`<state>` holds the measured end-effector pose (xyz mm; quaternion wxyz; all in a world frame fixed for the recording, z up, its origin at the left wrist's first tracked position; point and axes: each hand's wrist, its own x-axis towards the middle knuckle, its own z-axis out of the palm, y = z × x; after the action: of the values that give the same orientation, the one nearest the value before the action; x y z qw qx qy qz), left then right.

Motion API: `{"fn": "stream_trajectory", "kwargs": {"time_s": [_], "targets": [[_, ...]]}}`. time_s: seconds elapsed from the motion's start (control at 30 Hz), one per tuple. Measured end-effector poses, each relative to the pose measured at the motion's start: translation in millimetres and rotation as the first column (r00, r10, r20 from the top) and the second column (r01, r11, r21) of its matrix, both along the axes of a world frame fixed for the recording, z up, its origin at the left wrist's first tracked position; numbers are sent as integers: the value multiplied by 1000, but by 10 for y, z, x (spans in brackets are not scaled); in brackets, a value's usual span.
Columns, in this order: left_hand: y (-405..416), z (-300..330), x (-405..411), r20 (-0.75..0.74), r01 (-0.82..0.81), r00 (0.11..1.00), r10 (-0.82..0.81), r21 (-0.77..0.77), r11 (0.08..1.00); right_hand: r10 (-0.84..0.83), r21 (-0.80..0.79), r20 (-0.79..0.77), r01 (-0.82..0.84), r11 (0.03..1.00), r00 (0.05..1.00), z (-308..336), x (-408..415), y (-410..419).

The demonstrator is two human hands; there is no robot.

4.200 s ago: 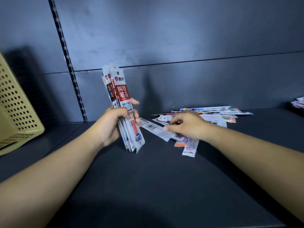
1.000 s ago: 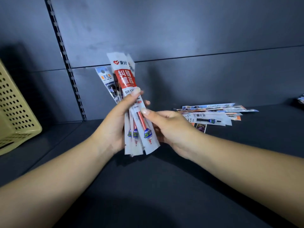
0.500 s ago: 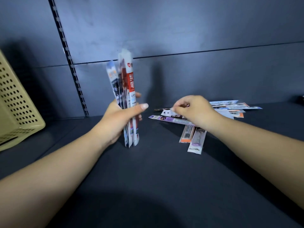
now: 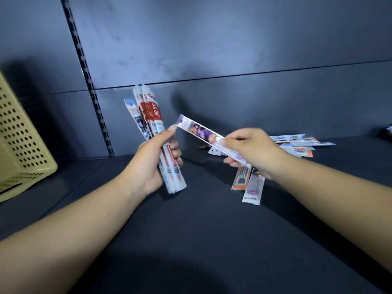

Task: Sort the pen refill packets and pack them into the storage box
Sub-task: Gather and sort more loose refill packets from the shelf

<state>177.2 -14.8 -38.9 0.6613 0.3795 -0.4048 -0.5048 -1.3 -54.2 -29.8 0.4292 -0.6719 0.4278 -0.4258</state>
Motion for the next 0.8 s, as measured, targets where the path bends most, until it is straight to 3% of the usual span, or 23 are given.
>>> {"fn": "stream_trajectory", "kwargs": {"time_s": [0.07, 0.27, 0.33, 0.43, 0.53, 0.57, 0.63, 0.73, 0.8], "targets": [[34, 16, -77, -24, 13, 1000, -12, 15, 1000, 127, 95, 226, -152, 984, 966, 59, 107, 193], [173, 64, -201, -13, 171, 985, -172, -67, 983, 332, 202, 317, -405, 892, 888, -26, 363, 427], [150, 56, -182, 6, 129, 992, -129, -71, 989, 341, 203, 242, -391, 898, 908, -59, 364, 402], [113, 42, -169, 21, 43, 999, -41, -125, 991, 285, 189, 9, -282, 941, 958, -19, 268, 264], [111, 38, -168, 62, 31, 998, -22, -144, 989, 315, 191, -79, -296, 936, 946, 161, -112, 38], [114, 39, -156, 75, 48, 996, -37, -144, 989, 338, 147, -182, -314, 938, 924, 229, -305, -33], [117, 38, -125, 105, 99, 991, -84, -138, 985, 402, 141, -413, -378, 915, 818, 289, -646, -154], [140, 30, -125, 141, 153, 981, -136, -118, 981, 561, 355, -504, -435, 828, 657, 201, -837, -255], [155, 39, -123, 156, 176, 975, -158, -111, 978, 597, 392, -604, -455, 800, 529, 125, -720, -287]]}}
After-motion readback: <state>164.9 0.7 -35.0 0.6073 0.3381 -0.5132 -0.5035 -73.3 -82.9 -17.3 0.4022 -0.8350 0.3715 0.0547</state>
